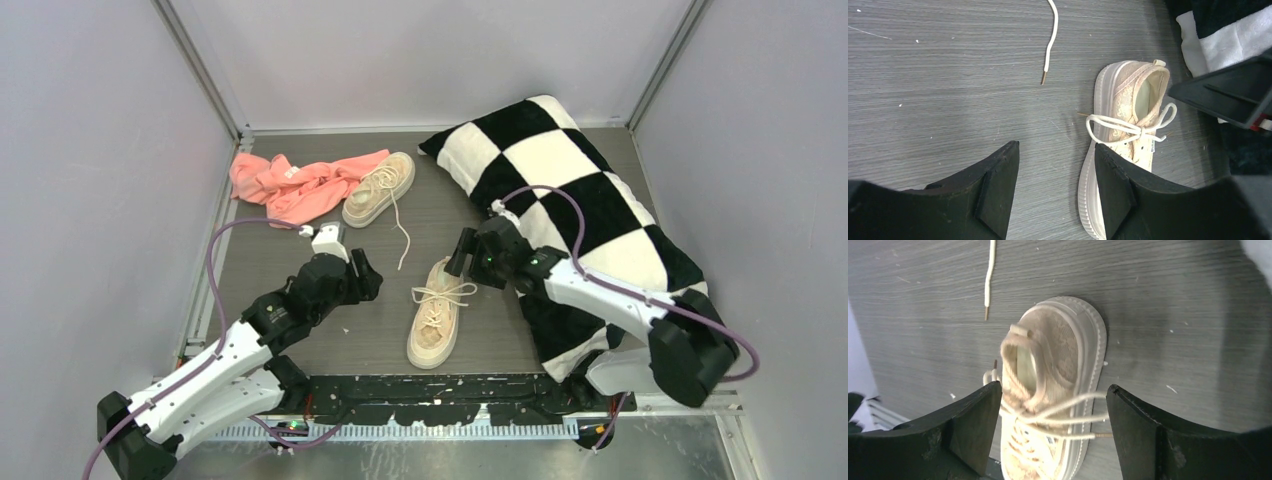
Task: Tie the shoes
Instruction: Move the shoe to the center of the board.
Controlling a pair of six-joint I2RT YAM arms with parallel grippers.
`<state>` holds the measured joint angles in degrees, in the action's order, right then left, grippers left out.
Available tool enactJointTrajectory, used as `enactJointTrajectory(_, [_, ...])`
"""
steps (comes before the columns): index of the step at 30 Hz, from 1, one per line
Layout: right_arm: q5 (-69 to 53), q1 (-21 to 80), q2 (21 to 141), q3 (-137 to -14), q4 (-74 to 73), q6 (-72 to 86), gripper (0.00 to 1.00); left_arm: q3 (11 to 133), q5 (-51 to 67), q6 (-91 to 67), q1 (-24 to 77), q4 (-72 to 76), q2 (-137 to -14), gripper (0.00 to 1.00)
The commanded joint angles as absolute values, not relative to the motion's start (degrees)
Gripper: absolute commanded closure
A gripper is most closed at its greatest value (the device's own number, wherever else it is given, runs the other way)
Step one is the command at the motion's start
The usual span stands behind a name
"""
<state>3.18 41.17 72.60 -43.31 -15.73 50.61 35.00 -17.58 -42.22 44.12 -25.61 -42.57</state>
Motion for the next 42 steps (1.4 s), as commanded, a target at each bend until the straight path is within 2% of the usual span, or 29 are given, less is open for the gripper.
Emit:
enactJointTrajectory(1, [6.35,42.93,81.23,-48.67,-16.99,46.27,0.19,35.02,-19.21,-43.04,43.86,-25.70,-41.69,0.42])
enactJointTrajectory(3, [6.50,43.27,84.59,-49.72,-17.81,46.27,0.21,34.86,-19.61,-43.14,43.86,-25.92,-41.34,0.42])
enactJointTrajectory(5, [5.78,43.54,86.69,-50.11,-17.32,46.53,0.32,34.72,-19.75,-43.16,43.86,-25.95,-41.14,0.42])
enactJointTrajectory(8, [4.57,43.63,86.78,-50.36,-16.47,47.60,0.65,36.40,-19.59,-43.60,43.64,-28.09,-43.13,0.43])
enactJointTrajectory(10, [3.85,43.66,86.19,-51.11,-16.10,47.66,0.95,38.99,-18.66,-44.13,43.60,-30.84,-45.41,0.44])
enactJointTrajectory(12, [3.79,43.62,86.33,-53.17,-17.15,46.83,0.99,41.69,-18.65,-44.60,43.51,-33.02,-46.87,0.44])
enactJointTrajectory(20, [4.41,37.03,93.98,-70.31,-22.69,36.29,0.99,50.03,-23.71,-44.37,41.54,-43.27,-48.30,0.44])
enactJointTrajectory(26, [3.37,32.26,113.44,-98.01,-35.09,21.18,0.99,47.79,-31.33,-45.68,40.70,-45.98,-44.13,0.44])
enactJointTrajectory(32, [7.36,30.92,127.20,-115.93,-36.83,9.43,1.00,49.27,-31.99,-45.81,39.40,-49.19,-42.73,0.44])
enactJointTrajectory(36, [9.45,29.79,135.56,-127.74,-40.45,8.86,0.99,48.41,-32.71,-45.89,38.81,-46.93,-43.42,0.47])
enactJointTrajectory(37, [9.82,29.65,136.36,-128.48,-40.39,9.11,0.87,48.23,-32.13,-45.41,38.21,-45.61,-43.87,0.46])
enactJointTrajectory(38, [10.44,29.72,136.13,-128.03,-39.74,9.64,0.65,48.06,-30.36,-44.16,37.41,-43.67,-44.70,0.45])
enactJointTrajectory(39, [9.96,29.79,134.69,-125.92,-37.99,10.74,0.50,48.47,-28.42,-43.38,35.78,-42.54,-45.96,0.43])
enactJointTrajectory(40, [9.32,29.84,132.25,-122.58,-35.51,11.48,0.39,49.15,-26.06,-42.81,33.53,-41.61,-47.80,0.43])
enactJointTrajectory(42, [9.22,30.34,125.67,-115.72,-30.43,12.47,0.28,50.42,-19.18,-41.73,27.52,-38.78,-51.73,0.41])
